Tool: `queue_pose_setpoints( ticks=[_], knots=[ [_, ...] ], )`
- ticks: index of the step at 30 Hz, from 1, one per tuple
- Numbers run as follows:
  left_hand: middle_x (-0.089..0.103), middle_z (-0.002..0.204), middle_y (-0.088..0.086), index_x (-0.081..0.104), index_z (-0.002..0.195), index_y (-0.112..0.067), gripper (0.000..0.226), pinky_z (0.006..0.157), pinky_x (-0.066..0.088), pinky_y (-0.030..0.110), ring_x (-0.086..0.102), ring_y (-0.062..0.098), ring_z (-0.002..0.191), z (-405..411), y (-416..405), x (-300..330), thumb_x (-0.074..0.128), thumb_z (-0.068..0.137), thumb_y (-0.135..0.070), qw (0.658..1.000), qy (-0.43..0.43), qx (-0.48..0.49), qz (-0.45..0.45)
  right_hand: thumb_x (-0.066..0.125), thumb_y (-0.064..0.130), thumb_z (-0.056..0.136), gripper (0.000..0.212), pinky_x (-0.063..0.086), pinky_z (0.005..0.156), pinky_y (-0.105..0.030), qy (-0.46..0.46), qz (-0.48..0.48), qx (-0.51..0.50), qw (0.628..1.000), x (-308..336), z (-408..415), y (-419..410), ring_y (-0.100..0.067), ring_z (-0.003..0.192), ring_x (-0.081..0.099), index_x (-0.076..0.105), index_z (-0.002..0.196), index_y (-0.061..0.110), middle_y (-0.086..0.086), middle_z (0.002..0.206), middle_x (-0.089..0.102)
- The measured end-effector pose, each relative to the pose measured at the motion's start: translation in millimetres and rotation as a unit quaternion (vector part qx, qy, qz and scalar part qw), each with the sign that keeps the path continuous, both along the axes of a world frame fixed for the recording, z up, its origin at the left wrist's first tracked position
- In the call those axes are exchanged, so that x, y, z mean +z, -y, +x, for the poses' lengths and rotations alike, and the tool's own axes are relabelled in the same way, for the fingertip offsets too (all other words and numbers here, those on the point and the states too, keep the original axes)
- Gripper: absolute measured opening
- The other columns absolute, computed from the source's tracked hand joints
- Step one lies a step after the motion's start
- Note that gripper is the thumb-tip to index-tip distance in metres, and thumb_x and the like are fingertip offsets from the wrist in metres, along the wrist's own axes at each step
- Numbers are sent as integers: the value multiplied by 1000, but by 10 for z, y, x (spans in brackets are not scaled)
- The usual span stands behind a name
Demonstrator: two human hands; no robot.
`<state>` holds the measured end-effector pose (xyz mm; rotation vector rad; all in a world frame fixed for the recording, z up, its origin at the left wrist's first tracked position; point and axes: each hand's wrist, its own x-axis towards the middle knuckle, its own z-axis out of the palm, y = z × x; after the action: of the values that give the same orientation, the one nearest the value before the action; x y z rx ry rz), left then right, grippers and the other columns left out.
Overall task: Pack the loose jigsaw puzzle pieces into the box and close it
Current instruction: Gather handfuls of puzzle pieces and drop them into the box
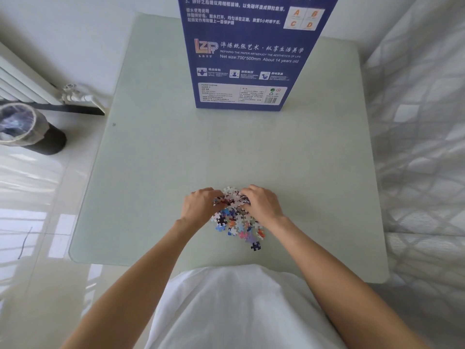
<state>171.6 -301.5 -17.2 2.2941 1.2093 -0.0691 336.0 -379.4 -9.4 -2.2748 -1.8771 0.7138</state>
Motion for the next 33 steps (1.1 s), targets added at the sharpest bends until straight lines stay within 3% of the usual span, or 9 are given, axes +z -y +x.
queue_pose_setpoints(
  ticks=[6,12,16,19,23,26,29,31,33],
  knots=[
    [69,94,-7,70,98,-29,27,59,36,26,64,20,84,-40,-99,82,63,82,-50,999,9,37,-8,64,21,87,23,35,66,-19,-41,3,-56,998,44,60,-29,-19,81,61,66,107,9,-5,98,67],
    [73,78,0,73,95,-22,16,67,51,25,65,12,66,-12,-180,94,71,82,-30,989,68,80,-105,67,23,84,29,45,76,-25,-83,11,-109,990,60,124,7,-21,88,63,64,108,6,-7,103,69],
    [74,85,1,74,96,-17,16,69,48,17,67,10,73,-4,-189,134,72,80,-18,980,103,95,-141,68,23,84,35,37,71,-18,-117,9,-126,985,95,167,51,-7,65,52,62,116,9,-5,108,68],
    [74,87,0,75,96,-18,16,60,39,2,66,7,73,-26,-197,149,73,80,-18,979,108,98,-145,69,24,84,36,32,59,-12,-126,14,-129,984,124,183,60,4,48,40,63,116,9,-4,95,71],
    [74,86,0,75,96,-18,17,55,37,1,66,8,73,-55,-217,205,73,79,-20,979,115,102,-135,68,26,84,30,28,47,-9,-108,23,-125,986,214,215,35,0,43,36,65,106,6,7,58,52],
    [74,86,-1,75,96,-18,17,55,38,2,67,8,74,-71,-292,288,73,79,-22,983,114,83,-117,68,28,84,27,27,45,-11,-103,46,-112,987,358,242,-22,-2,40,32,65,99,6,17,49,38],
    [74,82,-5,75,95,-23,15,63,46,12,69,7,78,-47,-432,477,72,80,-24,989,120,52,-73,71,27,81,23,38,50,-14,-142,59,-118,981,637,309,-164,-3,42,45,65,93,8,14,53,48],
    [74,80,-9,75,93,-27,13,70,52,23,69,4,79,-33,-504,633,72,80,-26,989,137,27,-50,73,22,79,17,54,55,-30,-217,67,-136,964,869,362,-279,-14,54,64,65,92,12,-1,69,65],
    [73,80,-12,75,91,-29,12,70,54,28,68,1,76,5,-596,801,73,80,-26,985,169,12,-31,74,15,79,15,57,54,-34,-281,92,-148,944,1153,429,-419,-18,66,70,65,91,15,-13,83,68]
  ],
)
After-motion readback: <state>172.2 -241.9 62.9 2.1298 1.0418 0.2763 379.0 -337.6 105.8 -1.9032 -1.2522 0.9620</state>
